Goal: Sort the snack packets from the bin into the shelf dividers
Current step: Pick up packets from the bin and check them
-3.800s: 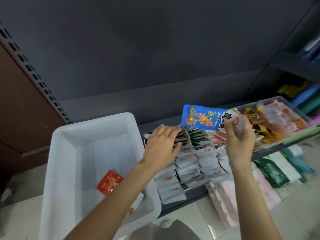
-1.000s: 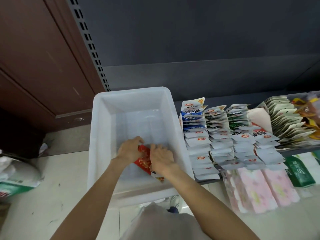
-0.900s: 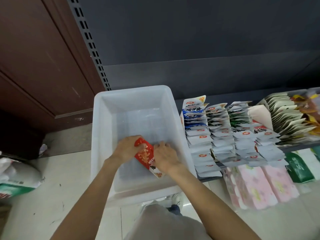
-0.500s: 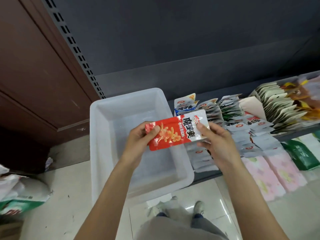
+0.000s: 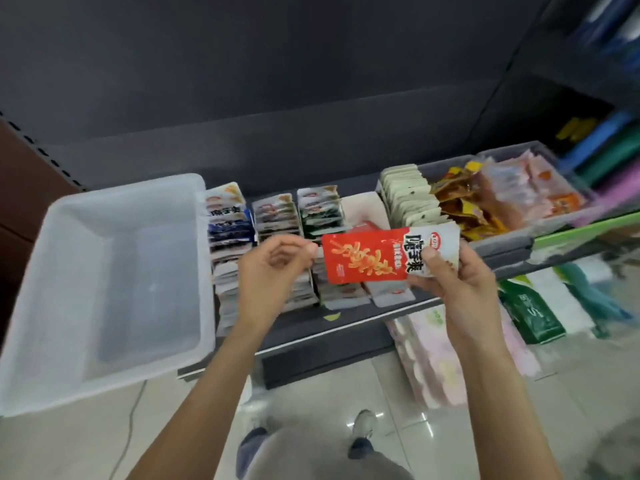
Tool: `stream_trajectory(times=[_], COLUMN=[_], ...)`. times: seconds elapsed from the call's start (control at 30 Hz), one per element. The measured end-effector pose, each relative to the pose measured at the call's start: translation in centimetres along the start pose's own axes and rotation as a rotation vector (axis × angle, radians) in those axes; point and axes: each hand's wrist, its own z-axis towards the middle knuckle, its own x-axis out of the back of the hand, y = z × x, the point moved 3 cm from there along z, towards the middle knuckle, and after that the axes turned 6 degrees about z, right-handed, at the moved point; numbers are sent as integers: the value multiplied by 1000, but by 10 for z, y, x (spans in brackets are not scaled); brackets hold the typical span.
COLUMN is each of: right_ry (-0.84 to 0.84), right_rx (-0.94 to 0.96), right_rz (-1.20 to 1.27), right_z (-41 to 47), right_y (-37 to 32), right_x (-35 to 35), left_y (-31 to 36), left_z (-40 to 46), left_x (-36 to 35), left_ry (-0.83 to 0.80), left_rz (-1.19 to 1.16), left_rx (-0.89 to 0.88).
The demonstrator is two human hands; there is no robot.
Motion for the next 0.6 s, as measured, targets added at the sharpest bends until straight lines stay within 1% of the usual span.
stream_trajectory(times=[0.03, 0.1, 0.17, 0.2, 0.27, 0.33, 0.47, 0.53, 0.6], right_ry=[22, 30, -34, -86, -196, -307, -467, -572, -739], right_rx=[74, 221, 371, 445, 600, 731, 860, 810, 744], right_rz=[-15, -97, -283, -394, -629, -803, -1136, -1388, -1580], right_z=[6, 22, 41, 50, 67, 82, 110, 122, 127], right_y=[-9, -25, -39, -44, -49, -43, -4, 16, 26], right_x=[14, 34, 41, 38, 22, 2, -33, -44, -49], left_y=[3, 4, 0, -3, -9, -13, -23, -27, -29], left_z=[0, 1, 2, 3, 6, 8, 13, 12, 11], left_x=[-14, -40, -62, -71, -85, -93, -99, -101, -99], left_ry=[23, 9, -46, -70, -115, -158, -201, -202, -193], left_rz=[88, 395, 697, 802, 946, 1035, 1088, 1055, 1015], left_rx=[-68, -249, -396, -429, -428, -402, -363, -369, -375])
